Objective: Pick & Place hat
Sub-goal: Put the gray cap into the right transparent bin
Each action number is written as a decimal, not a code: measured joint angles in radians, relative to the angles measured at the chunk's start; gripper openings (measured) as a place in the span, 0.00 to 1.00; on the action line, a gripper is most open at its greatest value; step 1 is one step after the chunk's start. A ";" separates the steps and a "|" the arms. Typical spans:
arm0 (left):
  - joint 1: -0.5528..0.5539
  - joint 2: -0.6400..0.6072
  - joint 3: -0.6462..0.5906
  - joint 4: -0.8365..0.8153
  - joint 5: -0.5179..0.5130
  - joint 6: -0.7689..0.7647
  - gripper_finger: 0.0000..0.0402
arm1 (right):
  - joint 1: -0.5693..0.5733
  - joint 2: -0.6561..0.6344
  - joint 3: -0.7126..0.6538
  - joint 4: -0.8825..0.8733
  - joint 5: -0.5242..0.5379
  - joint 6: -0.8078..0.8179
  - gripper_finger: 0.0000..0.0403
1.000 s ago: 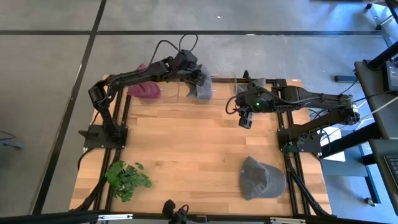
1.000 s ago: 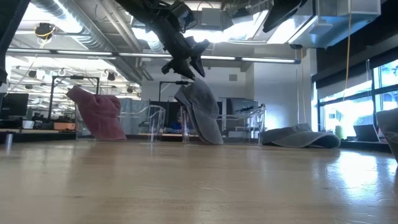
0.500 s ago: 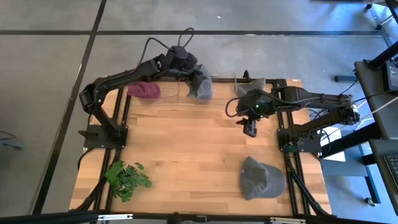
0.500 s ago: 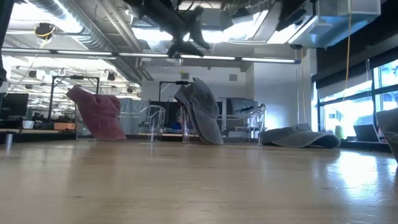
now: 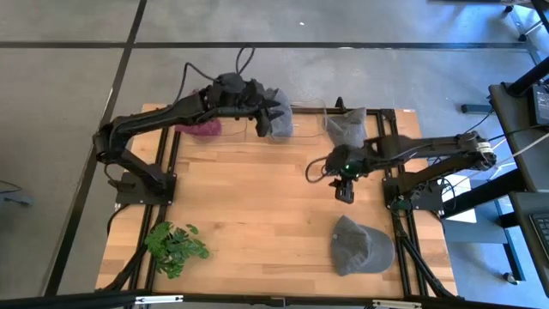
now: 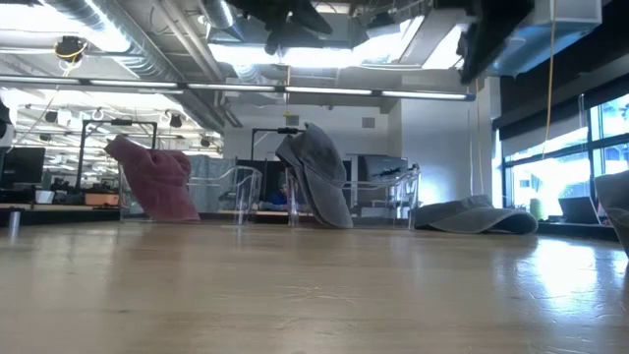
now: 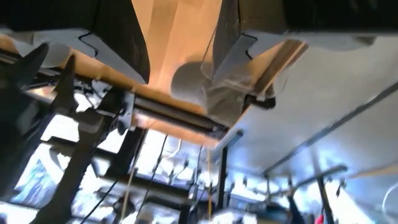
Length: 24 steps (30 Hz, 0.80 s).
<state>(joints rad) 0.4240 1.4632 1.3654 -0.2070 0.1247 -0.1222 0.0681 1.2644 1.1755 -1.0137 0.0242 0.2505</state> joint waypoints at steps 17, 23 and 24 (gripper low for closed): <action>-0.004 -0.056 -0.242 0.213 0.005 -0.056 0.42 | 0.107 0.000 -0.292 0.066 -0.328 0.083 0.44; -0.003 -0.055 -0.247 0.208 0.000 -0.044 0.42 | 0.221 0.000 -0.229 0.084 -0.203 0.079 0.47; -0.004 -0.055 -0.247 0.208 -0.001 -0.037 0.42 | 0.240 0.000 -0.221 0.085 -0.178 0.089 0.47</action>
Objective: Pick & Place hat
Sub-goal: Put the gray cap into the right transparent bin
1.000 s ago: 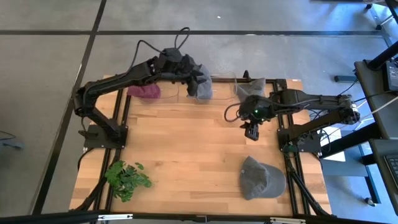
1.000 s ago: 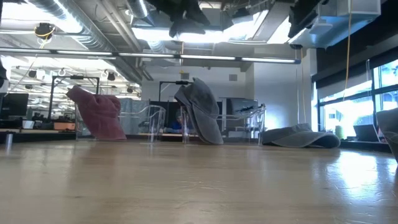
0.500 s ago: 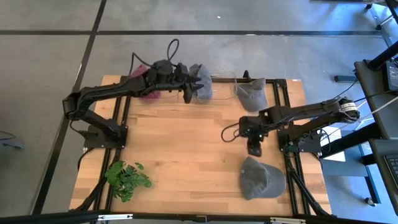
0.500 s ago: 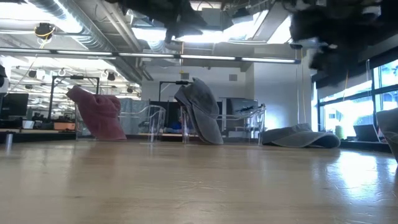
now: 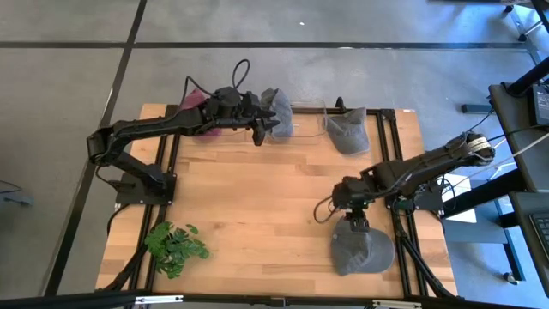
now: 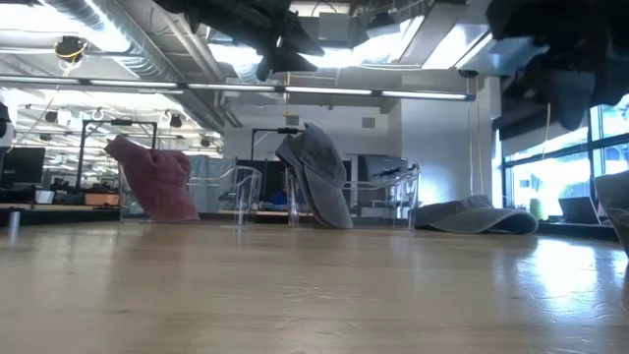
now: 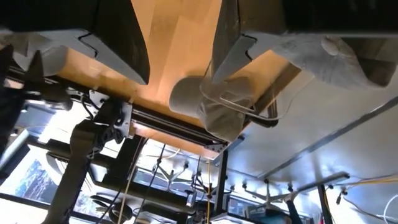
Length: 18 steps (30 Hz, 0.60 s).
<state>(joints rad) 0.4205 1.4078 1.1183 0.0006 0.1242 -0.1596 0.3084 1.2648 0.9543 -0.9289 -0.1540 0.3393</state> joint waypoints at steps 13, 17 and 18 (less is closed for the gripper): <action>0.002 0.000 0.000 0.003 -0.061 0.043 0.42 | 0.205 0.059 0.006 0.177 0.129 0.248 0.47; 0.000 0.000 0.000 -0.004 -0.061 0.060 0.42 | 0.256 0.137 0.006 0.217 0.160 0.279 0.47; -0.002 0.000 0.000 -0.005 -0.061 0.059 0.42 | 0.267 0.163 0.006 0.218 0.160 0.285 0.47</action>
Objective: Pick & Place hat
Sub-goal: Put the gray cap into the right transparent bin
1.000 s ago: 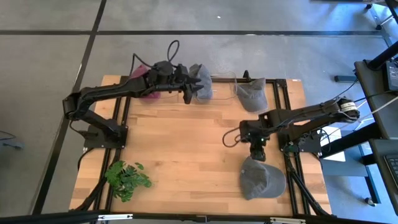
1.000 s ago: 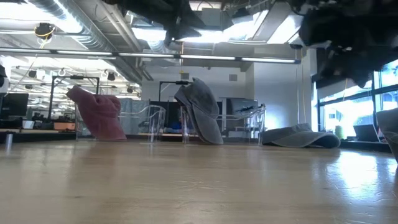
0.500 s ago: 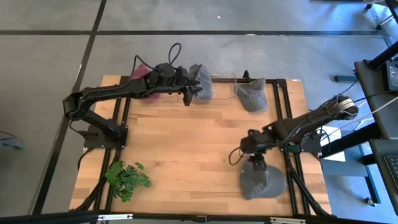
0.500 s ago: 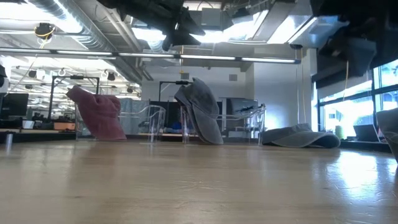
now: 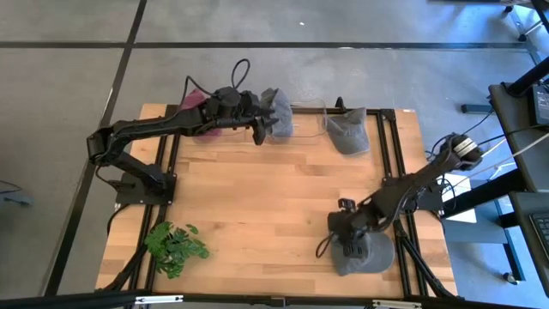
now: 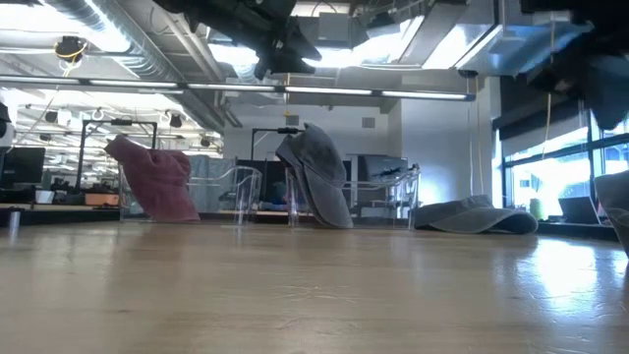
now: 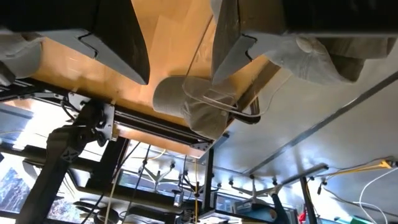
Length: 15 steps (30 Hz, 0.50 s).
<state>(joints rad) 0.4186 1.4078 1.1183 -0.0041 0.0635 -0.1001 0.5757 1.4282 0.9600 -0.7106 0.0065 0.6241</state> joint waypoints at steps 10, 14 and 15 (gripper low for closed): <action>-0.001 0.000 0.000 -0.015 0.026 -0.001 0.42 | 0.032 0.226 0.000 0.035 0.108 0.159 0.47; -0.001 0.000 0.000 -0.024 0.026 0.002 0.42 | 0.033 0.251 0.000 0.062 0.044 0.166 0.47; -0.001 0.000 0.000 -0.026 0.026 0.001 0.42 | 0.033 0.249 0.000 0.069 0.039 0.177 0.47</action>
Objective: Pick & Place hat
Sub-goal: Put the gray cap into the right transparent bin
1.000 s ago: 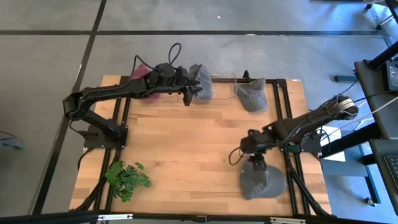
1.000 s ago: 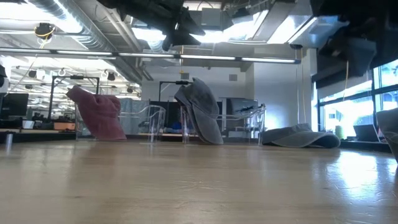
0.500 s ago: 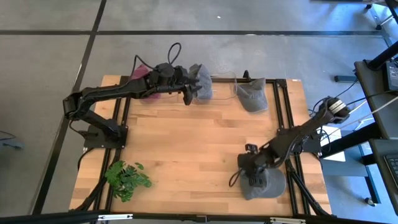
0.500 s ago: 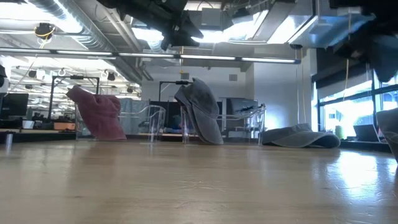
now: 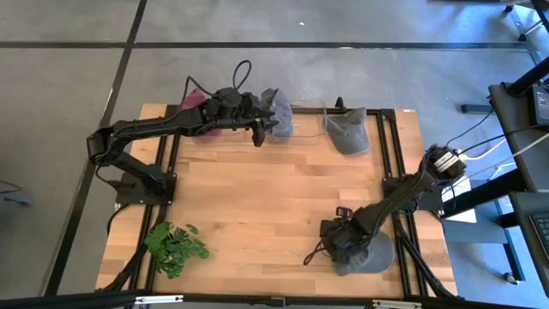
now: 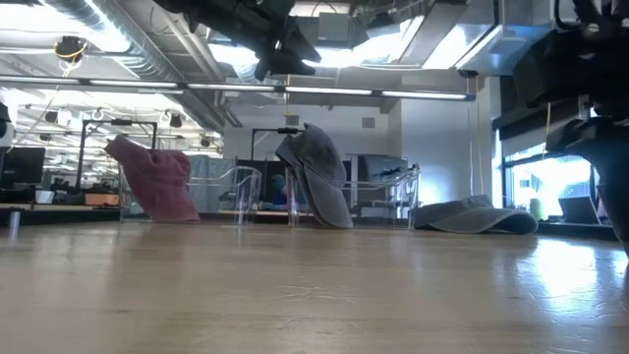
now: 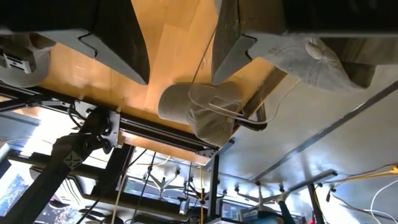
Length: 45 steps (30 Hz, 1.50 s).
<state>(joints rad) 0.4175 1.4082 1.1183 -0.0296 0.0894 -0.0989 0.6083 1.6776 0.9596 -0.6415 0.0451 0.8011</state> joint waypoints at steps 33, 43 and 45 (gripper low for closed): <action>0.000 0.000 0.000 -0.035 -0.009 0.016 0.42 | 0.019 0.002 0.000 -0.029 0.007 -0.066 0.47; 0.000 0.000 0.000 -0.045 -0.010 0.016 0.42 | 0.019 0.083 0.004 -0.043 0.016 -0.045 0.47; 0.000 0.000 0.000 -0.055 -0.010 0.016 0.42 | 0.019 0.106 0.005 -0.046 0.019 -0.045 0.47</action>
<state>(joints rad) 0.4175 1.4086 1.1187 -0.0842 0.0795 -0.0827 0.6272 1.7836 0.9645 -0.6875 0.0637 0.7563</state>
